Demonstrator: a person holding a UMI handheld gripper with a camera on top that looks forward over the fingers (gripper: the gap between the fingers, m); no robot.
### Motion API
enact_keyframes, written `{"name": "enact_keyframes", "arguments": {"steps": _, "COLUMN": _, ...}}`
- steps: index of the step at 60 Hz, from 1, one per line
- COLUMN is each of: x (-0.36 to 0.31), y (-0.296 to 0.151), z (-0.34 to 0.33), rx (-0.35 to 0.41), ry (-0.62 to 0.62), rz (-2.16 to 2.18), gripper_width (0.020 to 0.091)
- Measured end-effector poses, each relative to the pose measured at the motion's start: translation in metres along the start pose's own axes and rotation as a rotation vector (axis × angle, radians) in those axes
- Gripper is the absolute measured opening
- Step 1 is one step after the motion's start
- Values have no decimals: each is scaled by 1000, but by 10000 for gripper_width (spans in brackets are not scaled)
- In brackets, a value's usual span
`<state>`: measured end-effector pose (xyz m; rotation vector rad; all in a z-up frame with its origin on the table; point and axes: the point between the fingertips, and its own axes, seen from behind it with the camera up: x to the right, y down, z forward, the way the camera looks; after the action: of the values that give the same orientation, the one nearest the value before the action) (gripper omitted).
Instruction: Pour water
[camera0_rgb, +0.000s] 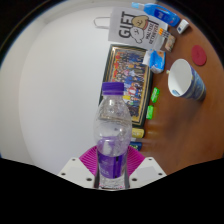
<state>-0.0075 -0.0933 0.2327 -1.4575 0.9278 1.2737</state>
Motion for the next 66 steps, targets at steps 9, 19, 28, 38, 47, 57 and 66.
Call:
{"name": "enact_keyframes", "arguments": {"steps": 9, "x": 9, "y": -19, "z": 4, "rx": -21, "ry": -44, "rz": 285, "gripper_width": 335}}
{"name": "enact_keyframes", "arguments": {"steps": 19, "x": 25, "y": -38, "z": 7, "rx": -21, "ry": -54, "rz": 553, "gripper_width": 335}}
{"name": "enact_keyframes", "arguments": {"steps": 28, "x": 31, "y": -42, "z": 3, "rx": -45, "ry": -39, "rz": 588, "gripper_width": 335}}
{"name": "enact_keyframes", "arguments": {"steps": 38, "x": 41, "y": -36, "z": -2, "rx": -122, "ry": 57, "rz": 363, "gripper_width": 336}}
{"name": "enact_keyframes", "arguments": {"steps": 47, "x": 28, "y": -53, "z": -12, "rx": -171, "ry": 121, "rz": -42, "gripper_width": 335}}
{"name": "enact_keyframes", "arguments": {"steps": 57, "x": -9, "y": -97, "z": -25, "rx": -173, "ry": 110, "rz": -561, "gripper_width": 337}}
{"name": "enact_keyframes", "arguments": {"steps": 66, "x": -33, "y": -162, "z": -37, "rx": -90, "ry": 106, "rz": -942, "gripper_width": 336}}
